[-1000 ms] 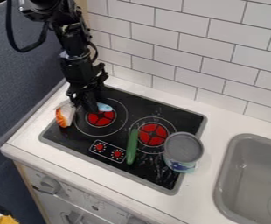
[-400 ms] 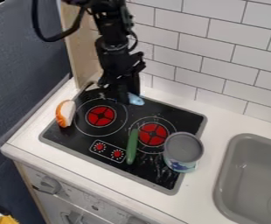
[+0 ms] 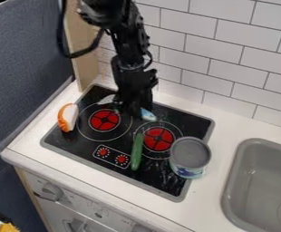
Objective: Moved the blue spatula to the centre of the burner
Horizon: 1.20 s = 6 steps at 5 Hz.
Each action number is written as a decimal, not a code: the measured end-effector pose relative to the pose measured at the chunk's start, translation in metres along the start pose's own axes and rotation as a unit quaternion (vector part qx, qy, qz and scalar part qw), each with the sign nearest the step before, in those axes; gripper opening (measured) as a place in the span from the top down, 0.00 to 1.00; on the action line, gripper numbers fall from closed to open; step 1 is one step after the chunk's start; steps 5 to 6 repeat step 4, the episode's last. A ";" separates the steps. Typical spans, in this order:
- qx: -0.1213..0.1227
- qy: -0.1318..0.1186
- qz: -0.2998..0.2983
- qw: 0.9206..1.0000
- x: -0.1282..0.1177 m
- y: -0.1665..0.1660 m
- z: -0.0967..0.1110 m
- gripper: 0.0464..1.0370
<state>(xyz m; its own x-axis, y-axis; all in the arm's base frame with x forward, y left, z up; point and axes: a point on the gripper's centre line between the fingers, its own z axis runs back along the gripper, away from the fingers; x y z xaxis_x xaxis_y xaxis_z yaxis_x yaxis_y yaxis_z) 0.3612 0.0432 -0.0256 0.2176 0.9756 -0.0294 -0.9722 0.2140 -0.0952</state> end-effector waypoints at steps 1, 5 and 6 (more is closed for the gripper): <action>0.006 -0.008 -0.001 1.000 -0.001 -0.004 -0.016 0.71; 0.032 0.003 0.006 0.999 -0.006 -0.006 -0.038 0.42; 0.032 0.003 0.006 0.999 -0.006 -0.006 -0.038 0.42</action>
